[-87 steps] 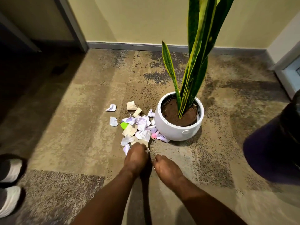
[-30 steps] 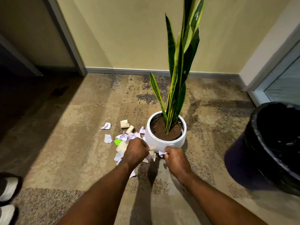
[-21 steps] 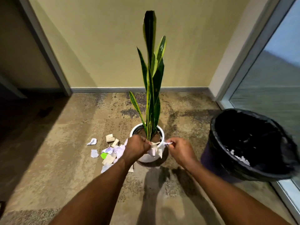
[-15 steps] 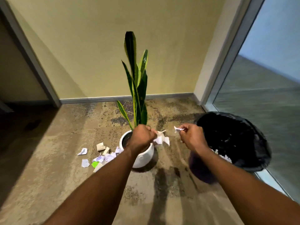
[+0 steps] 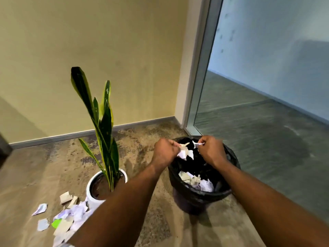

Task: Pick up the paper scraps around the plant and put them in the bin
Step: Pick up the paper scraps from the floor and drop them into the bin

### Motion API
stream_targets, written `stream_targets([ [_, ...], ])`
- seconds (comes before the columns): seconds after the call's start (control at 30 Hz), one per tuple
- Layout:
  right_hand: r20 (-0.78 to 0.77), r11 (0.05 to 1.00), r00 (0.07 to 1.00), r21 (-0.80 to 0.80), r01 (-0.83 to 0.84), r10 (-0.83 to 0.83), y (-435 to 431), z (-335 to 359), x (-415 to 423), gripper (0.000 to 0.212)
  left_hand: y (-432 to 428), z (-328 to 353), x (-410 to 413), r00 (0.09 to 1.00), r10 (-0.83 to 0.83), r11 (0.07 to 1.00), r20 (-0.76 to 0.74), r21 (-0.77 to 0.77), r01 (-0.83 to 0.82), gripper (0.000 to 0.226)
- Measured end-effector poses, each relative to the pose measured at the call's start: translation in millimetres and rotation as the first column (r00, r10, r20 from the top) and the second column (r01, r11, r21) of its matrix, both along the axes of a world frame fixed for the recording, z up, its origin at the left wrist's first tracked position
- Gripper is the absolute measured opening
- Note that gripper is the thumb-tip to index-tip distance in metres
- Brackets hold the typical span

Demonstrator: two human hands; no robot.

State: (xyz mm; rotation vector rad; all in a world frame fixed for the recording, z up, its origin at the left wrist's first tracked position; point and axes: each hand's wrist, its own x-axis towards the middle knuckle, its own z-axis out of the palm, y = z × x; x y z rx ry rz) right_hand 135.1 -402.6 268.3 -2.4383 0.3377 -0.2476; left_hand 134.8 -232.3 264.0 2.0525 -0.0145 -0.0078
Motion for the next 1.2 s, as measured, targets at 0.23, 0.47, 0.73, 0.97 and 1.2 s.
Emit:
stream_targets([
  [0.23,-0.103,0.999,0.994,0.017,0.049,-0.047,-37,-9,-3,0.021,-49,-19,13,0.997,-0.073,0.997,0.008,0.022,0.072,0.009],
  [0.47,-0.019,0.999,1.0,-0.042,-0.007,0.006,-45,-18,-1,0.017,-58,-37,20,0.999,-0.036,0.996,0.005,0.087,0.036,0.021],
  [0.73,0.012,0.994,1.0,-0.112,0.009,-0.008,-44,-27,7,0.006,-68,-46,24,0.997,-0.06,0.997,0.042,0.053,0.058,0.004],
  [0.97,0.043,0.991,0.995,-0.105,-0.088,0.093,-30,-42,11,0.039,-62,-47,20,0.985,-0.139,0.984,0.101,0.127,0.126,0.033],
  [1.2,0.108,0.947,0.945,-0.134,-0.292,0.307,35,-49,13,0.038,-14,-56,8,0.989,-0.045,0.991,0.141,0.134,0.026,0.037],
])
